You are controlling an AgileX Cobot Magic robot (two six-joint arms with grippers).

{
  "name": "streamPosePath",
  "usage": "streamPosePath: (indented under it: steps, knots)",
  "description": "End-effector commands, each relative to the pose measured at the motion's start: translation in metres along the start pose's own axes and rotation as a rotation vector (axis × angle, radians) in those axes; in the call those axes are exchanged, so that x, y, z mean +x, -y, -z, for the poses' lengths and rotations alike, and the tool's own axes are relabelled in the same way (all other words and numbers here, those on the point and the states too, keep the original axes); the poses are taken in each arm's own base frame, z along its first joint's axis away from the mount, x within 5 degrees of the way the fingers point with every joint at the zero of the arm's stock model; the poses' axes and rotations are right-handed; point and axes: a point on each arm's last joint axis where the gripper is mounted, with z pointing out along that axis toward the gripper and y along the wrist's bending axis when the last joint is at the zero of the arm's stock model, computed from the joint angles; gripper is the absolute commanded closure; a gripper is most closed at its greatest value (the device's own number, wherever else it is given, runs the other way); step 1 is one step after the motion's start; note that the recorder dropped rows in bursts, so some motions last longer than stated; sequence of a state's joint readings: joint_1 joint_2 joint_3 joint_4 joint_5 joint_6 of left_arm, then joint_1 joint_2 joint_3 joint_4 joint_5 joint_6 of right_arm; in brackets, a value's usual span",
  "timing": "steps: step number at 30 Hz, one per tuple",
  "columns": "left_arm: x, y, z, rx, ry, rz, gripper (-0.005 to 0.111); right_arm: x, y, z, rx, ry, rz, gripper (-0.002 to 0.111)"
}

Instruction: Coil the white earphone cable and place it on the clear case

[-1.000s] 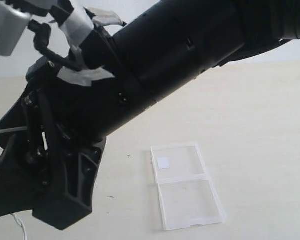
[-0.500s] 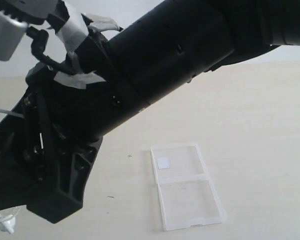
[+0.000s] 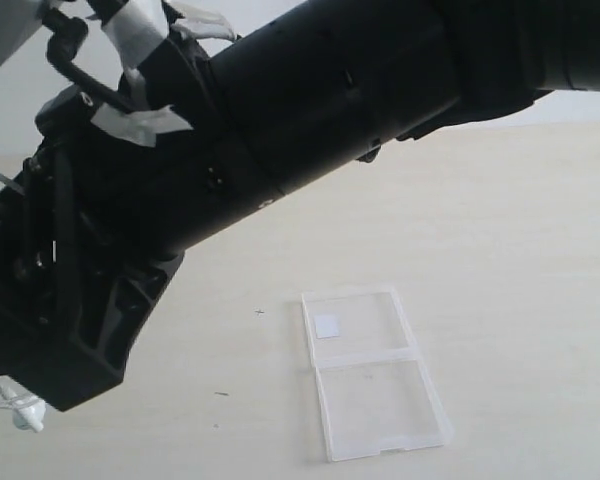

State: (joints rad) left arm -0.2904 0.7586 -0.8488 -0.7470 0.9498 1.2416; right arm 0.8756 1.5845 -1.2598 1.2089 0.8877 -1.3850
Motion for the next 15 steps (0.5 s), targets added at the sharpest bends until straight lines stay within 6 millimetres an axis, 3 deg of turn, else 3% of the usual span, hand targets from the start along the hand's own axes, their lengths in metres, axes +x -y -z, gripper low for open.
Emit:
streamPosePath:
  steps: [1, 15]
  knots:
    - [-0.0026, -0.0011, 0.0015, -0.018, 0.022, 0.025, 0.107, -0.0044, 0.0000, 0.0004, 0.003, 0.018, 0.003, 0.038]
    - [-0.0020, -0.0050, 0.0021, -0.065, 0.016, 0.030, 0.107, -0.0051, 0.0044, 0.0005, 0.051, 0.026, -0.008, 0.038]
